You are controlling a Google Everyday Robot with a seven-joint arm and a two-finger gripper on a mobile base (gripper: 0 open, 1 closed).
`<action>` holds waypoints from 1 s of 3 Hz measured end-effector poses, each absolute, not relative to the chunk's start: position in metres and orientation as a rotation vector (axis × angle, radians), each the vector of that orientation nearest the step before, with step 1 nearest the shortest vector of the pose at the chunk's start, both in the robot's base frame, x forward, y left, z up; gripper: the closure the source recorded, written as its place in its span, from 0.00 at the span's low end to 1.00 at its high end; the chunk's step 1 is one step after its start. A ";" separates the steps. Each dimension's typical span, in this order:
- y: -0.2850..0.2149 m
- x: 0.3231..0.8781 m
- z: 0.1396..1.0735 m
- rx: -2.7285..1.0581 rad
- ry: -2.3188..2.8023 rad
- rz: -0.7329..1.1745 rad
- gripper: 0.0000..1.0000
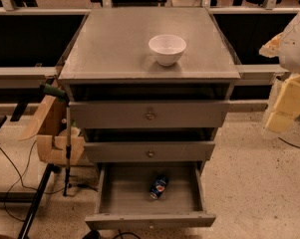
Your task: Pick pepsi can from bottom drawer and place on counter
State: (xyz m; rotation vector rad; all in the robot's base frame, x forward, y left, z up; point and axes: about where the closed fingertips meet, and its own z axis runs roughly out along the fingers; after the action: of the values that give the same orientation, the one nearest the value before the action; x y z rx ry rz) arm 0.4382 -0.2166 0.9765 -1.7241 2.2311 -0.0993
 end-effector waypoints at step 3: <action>-0.180 0.464 0.925 -1.617 2.282 -0.058 0.00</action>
Offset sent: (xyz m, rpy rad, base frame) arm 0.0152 0.0276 -0.0337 0.0297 -0.0082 -0.0351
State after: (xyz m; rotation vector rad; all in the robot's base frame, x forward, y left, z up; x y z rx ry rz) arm 0.4641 -0.1796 0.9249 -1.6171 2.2818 -0.0578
